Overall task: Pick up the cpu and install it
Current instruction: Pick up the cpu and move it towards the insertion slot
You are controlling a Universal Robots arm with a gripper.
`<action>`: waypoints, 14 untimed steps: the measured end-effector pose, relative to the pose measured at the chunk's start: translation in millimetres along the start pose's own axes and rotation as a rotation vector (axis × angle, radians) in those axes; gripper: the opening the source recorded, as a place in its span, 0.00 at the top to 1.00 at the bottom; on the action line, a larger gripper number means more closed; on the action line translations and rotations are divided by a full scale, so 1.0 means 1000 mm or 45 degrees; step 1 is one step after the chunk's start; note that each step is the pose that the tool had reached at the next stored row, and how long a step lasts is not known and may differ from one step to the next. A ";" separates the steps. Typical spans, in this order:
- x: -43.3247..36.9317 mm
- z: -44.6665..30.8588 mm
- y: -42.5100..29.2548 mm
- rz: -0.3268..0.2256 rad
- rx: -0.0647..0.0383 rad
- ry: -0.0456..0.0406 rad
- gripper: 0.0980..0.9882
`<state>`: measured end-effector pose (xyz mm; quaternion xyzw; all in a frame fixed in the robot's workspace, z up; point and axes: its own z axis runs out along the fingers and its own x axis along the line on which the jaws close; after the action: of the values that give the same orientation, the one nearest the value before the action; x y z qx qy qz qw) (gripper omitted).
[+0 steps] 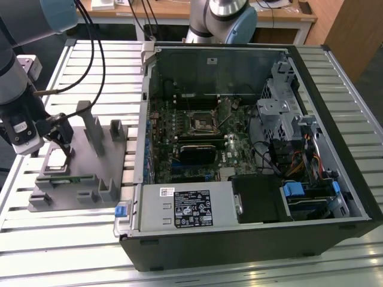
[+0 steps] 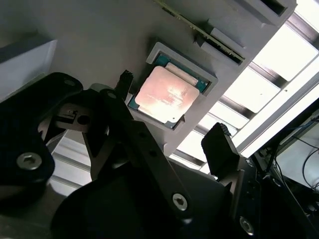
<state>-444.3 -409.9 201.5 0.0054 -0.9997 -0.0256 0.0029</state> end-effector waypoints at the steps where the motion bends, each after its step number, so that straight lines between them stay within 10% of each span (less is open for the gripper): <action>1: 0.0000 0.0011 0.0004 0.001 0.000 0.000 0.17; 14: -0.0001 0.0117 0.0009 0.002 0.000 0.000 0.26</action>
<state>-444.3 -408.5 189.8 0.0047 -0.9997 -0.0255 0.0028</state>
